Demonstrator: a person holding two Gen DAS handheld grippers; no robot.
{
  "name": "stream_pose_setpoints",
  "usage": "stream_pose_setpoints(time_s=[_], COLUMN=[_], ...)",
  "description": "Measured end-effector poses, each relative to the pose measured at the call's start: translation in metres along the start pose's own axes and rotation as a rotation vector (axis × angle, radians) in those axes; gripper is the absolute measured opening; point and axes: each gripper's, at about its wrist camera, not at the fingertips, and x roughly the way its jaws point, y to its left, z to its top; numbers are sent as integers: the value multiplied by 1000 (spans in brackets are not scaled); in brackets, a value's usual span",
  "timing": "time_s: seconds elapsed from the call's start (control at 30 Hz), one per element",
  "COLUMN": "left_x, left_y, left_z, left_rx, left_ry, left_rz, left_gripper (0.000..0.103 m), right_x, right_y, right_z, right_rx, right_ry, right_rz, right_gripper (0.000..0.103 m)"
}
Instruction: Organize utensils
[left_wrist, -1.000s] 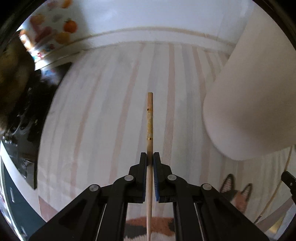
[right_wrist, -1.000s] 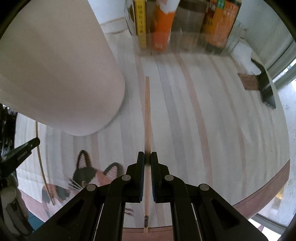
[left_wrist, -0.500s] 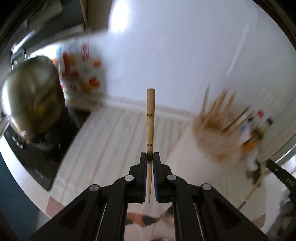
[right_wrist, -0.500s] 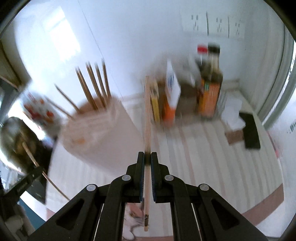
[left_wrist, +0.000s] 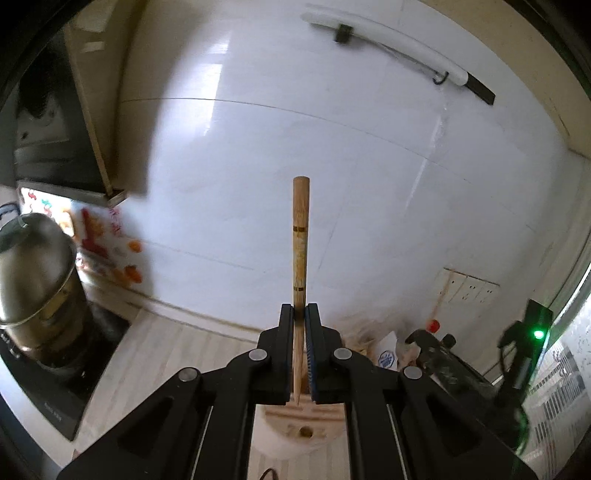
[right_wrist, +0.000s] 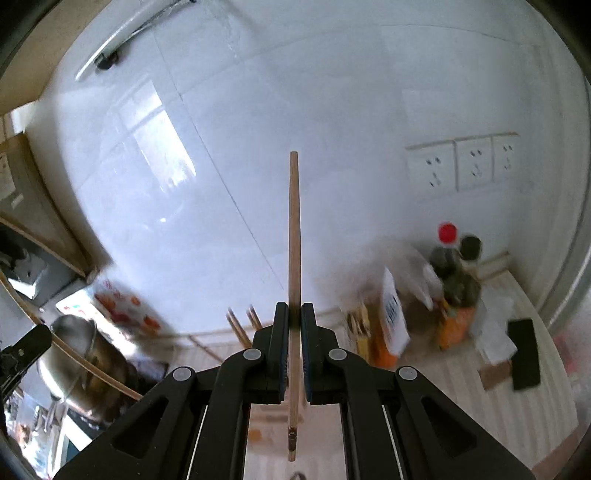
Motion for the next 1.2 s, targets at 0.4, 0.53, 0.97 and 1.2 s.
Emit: stream_pose_setpoints(time_s=[0.4,0.53,0.97,1.2], left_x=[119,136,73,65], left_y=[1,7,7,12], left_z=[-12,-25,-29,-60], left_rx=[5,3,68,128], left_ry=[161,217,143,190], left_rz=[67,67,232,301], left_gripper=[4,4,82,103], right_x=[86,102,75,26], right_y=[16,20,3,1], right_z=[24,9,-4,-14], right_rx=[7,-47,-75,-127], right_ry=[-48,-56,37,25], right_rz=[15,6,64,32], right_gripper=[6,7,47,73])
